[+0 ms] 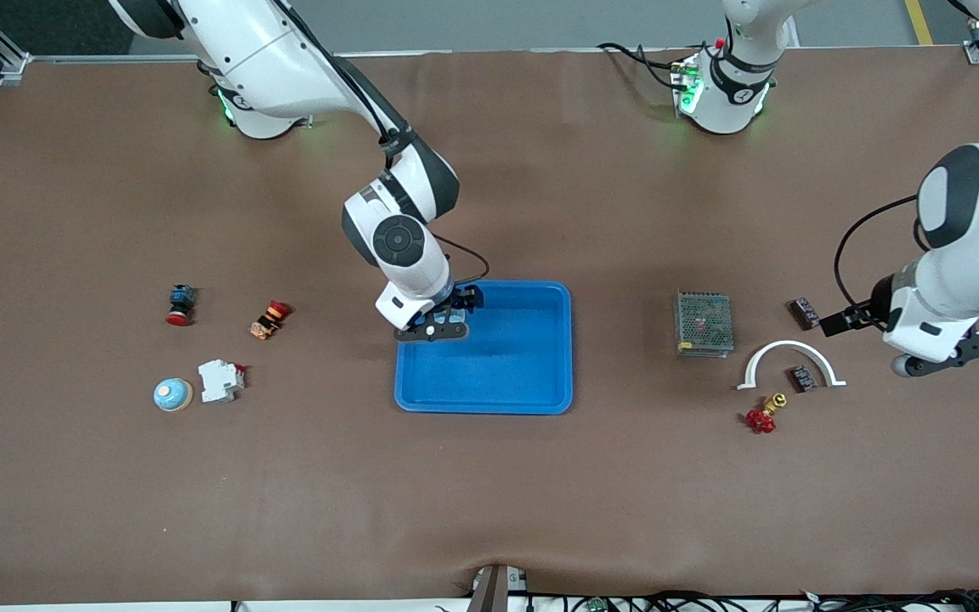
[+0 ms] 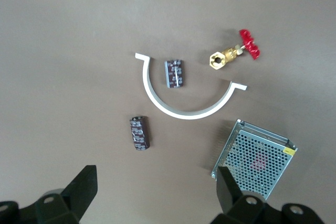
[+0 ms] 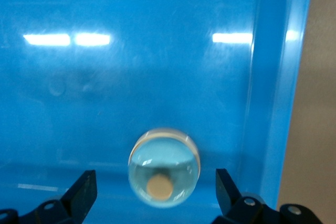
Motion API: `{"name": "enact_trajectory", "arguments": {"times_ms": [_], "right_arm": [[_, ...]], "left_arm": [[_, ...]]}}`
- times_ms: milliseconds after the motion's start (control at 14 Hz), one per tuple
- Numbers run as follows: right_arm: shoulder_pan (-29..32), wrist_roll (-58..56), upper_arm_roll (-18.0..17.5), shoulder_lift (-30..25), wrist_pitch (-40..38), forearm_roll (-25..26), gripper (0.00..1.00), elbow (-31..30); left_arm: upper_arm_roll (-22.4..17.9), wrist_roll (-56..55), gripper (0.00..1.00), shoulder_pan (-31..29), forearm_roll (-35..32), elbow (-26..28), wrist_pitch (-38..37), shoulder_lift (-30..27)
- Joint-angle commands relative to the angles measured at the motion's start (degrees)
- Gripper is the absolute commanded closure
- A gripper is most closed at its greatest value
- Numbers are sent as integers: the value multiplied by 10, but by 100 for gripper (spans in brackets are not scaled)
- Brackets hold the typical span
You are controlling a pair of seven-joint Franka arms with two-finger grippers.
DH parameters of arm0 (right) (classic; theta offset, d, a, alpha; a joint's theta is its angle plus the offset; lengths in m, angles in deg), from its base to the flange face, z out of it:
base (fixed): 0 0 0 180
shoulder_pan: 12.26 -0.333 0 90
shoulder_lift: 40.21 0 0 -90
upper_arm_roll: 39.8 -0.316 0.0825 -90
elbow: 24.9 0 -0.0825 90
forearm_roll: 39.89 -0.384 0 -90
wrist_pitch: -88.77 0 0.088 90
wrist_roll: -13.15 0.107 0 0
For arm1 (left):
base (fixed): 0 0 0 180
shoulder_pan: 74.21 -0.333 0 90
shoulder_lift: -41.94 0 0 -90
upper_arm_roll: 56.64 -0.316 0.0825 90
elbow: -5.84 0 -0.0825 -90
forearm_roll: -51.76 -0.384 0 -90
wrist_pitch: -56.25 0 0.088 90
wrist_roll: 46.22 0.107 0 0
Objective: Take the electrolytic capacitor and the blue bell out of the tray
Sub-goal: 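Grasp and lift the bell with the right gripper while the left gripper rests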
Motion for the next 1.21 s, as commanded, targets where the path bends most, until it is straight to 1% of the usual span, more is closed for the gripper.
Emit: {"name": "enact_trajectory", "arguments": {"times_ms": [0, 142, 356, 499, 641, 712, 783, 855, 926, 997, 1140], "right_arm": [[-6, 15, 2, 18, 25, 16, 0, 1], [-7, 15, 2, 24, 27, 16, 0, 1], [-12, 15, 2, 36, 39, 17, 0, 1], [-16, 15, 2, 36, 39, 17, 0, 1], [-16, 15, 2, 36, 39, 17, 0, 1], [-16, 15, 2, 36, 39, 17, 11, 1], [-15, 15, 2, 36, 39, 18, 25, 1], [-15, 14, 2, 36, 39, 18, 42, 2], [-15, 14, 2, 36, 39, 18, 54, 2], [-15, 14, 2, 36, 39, 17, 59, 2], [-13, 13, 2, 36, 37, 18, 59, 2]], "left_arm": [[6, 40, 0, -3, 1, -80, -42, 7], [9, 41, 0, 1, 2, -125, -73, 11], [15, 57, 0, -3, 6, -143, -88, 5], [16, 80, 0, -3, 10, -169, -127, 3], [16, 81, 0, -5, 38, -191, -160, 2], [16, 81, 0, -6, 45, -196, -170, 0], [15, 81, 0, -6, 45, -197, -172, -10], [15, 81, 0, -6, 45, -197, -172, -18], [16, 80, 0, -6, 45, -196, -173, -26], [16, 80, 0, -6, 45, -196, -173, -39], [17, 82, 0, -5, 48, -195, -176, -61]]}}
